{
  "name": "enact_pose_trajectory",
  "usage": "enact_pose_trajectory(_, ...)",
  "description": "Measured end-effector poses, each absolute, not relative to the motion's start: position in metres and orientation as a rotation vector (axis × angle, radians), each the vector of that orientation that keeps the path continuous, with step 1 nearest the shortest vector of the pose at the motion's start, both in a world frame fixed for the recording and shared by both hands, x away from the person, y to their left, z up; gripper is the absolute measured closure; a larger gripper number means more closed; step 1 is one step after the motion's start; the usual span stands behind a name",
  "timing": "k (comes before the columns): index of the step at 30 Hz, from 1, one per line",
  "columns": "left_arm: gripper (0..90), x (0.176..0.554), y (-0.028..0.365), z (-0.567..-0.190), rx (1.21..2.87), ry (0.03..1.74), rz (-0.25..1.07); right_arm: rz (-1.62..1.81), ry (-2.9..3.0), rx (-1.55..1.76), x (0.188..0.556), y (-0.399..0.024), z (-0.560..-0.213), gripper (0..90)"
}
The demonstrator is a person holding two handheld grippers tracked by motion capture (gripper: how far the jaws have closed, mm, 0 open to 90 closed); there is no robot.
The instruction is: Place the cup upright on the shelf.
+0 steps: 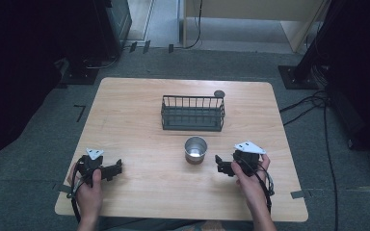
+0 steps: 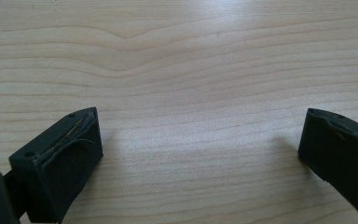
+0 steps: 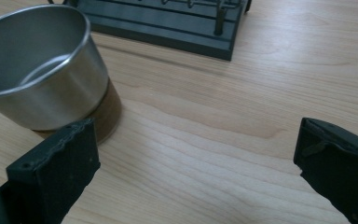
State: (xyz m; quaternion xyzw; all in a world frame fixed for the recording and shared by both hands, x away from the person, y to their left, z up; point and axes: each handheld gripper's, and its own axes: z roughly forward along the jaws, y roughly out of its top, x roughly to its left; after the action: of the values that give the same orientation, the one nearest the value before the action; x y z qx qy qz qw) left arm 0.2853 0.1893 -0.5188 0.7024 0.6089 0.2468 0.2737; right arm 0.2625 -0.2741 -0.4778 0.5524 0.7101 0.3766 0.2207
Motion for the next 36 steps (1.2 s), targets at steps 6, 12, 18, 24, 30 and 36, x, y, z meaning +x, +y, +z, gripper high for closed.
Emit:
enact_pose_trajectory(6,0.0,0.285,0.189,-0.519,1.889,1.638,0.664,1.057,1.999,1.502,0.261,-0.263,-0.479,0.0)
enact_pose_trajectory(12,0.0,0.285,0.189,-0.519,1.889,1.638,0.664,1.075,2.03,1.485,0.262,-0.25,-0.482,0.0)
enact_pose_trajectory(18,0.0,0.285,0.189,-0.519,1.889,1.638,0.664,1.102,2.057,1.476,0.263,-0.241,-0.483,0.0)
enact_pose_trajectory(24,0.0,0.285,0.189,-0.519,1.889,1.638,0.664,1.12,2.085,1.449,0.263,-0.232,-0.484,0.0)
enact_pose_trajectory(30,0.0,0.285,0.189,-0.519,1.888,1.638,0.664,1.141,2.105,1.429,0.265,-0.222,-0.484,0.0)
enact_pose_trajectory(36,0.0,0.285,0.189,-0.519,1.889,1.638,0.664,1.166,2.121,1.403,0.27,-0.208,-0.482,0.0)
